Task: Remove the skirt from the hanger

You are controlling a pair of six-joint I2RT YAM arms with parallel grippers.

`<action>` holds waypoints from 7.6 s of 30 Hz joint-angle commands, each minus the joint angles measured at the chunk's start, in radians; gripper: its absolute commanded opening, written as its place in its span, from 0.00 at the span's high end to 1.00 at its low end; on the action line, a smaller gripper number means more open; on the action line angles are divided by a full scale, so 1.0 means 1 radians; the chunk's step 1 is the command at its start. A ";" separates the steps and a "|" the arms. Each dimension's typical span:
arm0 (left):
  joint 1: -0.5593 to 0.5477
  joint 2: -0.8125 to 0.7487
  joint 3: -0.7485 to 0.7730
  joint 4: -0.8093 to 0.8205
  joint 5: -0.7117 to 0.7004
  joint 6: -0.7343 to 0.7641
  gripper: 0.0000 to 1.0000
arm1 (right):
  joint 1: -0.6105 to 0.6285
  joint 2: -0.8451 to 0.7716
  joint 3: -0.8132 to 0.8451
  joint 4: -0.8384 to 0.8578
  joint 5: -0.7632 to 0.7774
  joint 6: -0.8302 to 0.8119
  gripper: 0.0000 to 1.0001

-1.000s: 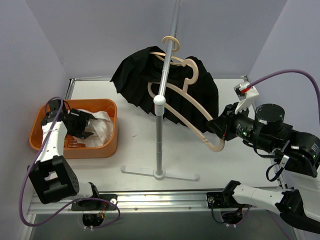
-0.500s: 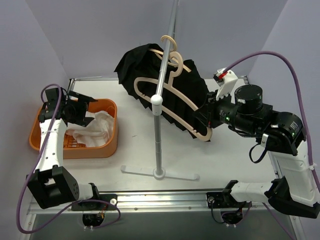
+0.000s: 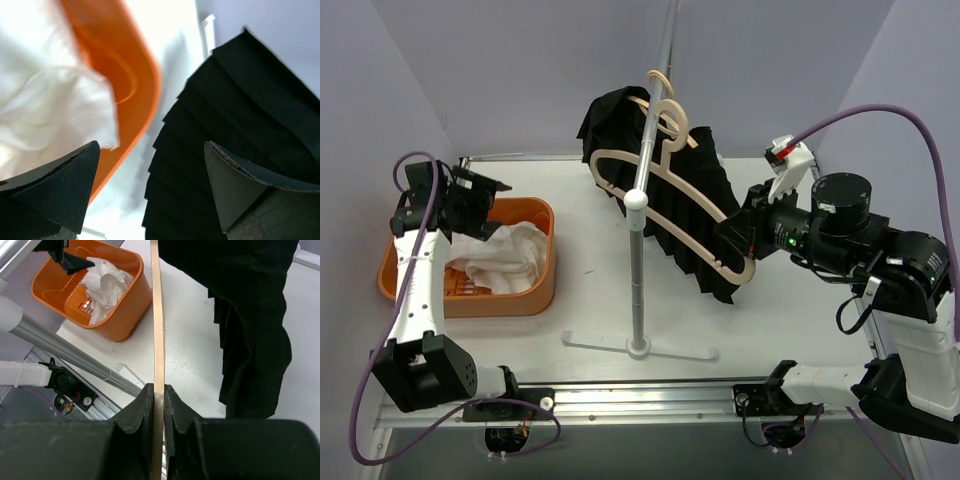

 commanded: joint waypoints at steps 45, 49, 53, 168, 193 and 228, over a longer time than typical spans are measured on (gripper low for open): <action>-0.678 0.004 0.481 -0.285 -0.158 0.550 0.08 | 0.003 0.183 0.224 -0.128 0.244 -0.038 0.39; -0.709 -0.037 0.441 -0.277 -0.158 0.541 0.08 | -0.020 0.244 0.301 -0.101 0.337 -0.049 0.36; -0.715 -0.082 0.365 -0.262 -0.137 0.521 0.08 | -0.137 0.275 0.240 -0.044 0.276 -0.090 0.32; -0.715 -0.257 0.236 -0.200 -0.071 0.328 0.00 | -0.382 -0.021 -0.367 0.737 -0.186 -0.531 1.00; -0.586 -0.180 0.259 -0.185 0.098 0.405 0.00 | -0.408 0.332 -0.140 0.663 -0.267 -0.514 0.25; -0.503 -0.241 0.185 -0.160 0.175 0.350 0.08 | -0.521 0.335 -0.242 1.134 -0.511 -0.432 1.00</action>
